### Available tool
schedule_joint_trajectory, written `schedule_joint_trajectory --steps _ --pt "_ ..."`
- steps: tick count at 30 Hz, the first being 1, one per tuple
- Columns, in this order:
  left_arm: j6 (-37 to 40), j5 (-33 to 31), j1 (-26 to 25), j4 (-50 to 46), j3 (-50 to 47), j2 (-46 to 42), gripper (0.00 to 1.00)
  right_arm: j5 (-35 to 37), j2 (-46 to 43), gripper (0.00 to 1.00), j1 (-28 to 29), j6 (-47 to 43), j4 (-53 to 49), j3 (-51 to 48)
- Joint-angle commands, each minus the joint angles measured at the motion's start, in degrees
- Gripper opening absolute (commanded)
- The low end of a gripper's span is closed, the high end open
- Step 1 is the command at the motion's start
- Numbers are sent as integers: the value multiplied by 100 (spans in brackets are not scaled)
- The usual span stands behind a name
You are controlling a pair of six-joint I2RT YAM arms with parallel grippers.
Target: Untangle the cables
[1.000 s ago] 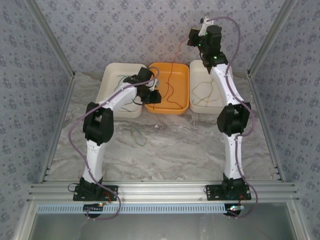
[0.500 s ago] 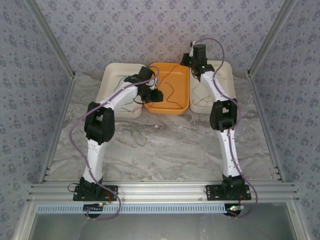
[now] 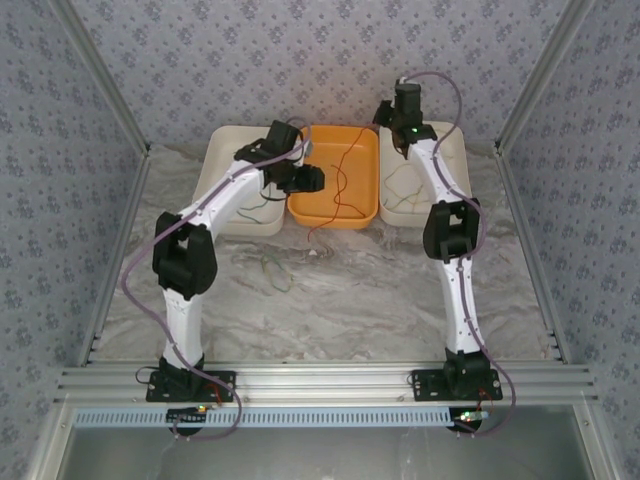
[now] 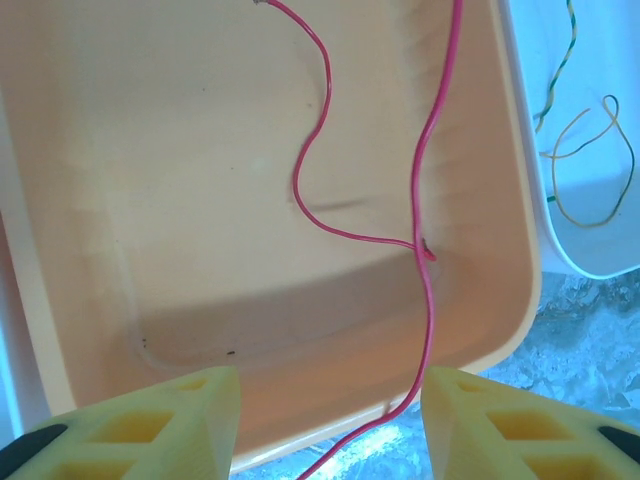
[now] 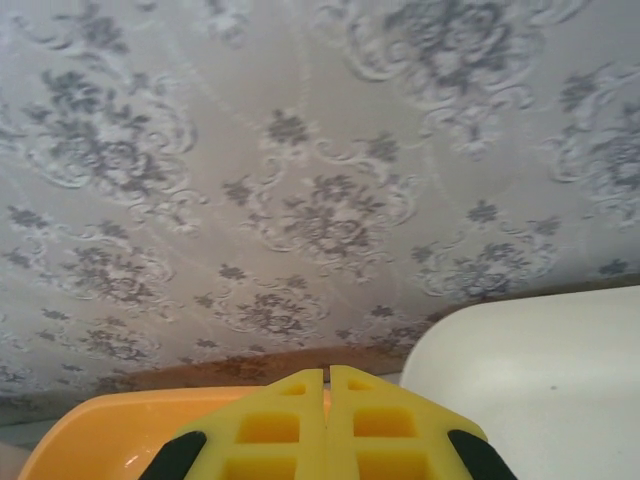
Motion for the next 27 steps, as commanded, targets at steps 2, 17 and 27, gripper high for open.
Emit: schedule_joint_trajectory --steps 2,17,27 --pt "-17 198 13 439 -479 -420 51 -345 -694 0 229 -151 -405 460" --pt "-624 -1080 377 2706 -4481 -4126 59 -226 -2199 0 754 -204 -923 342" --pt "-771 -966 465 2372 -5594 -5632 59 -3 -1700 0 739 -276 -887 996"
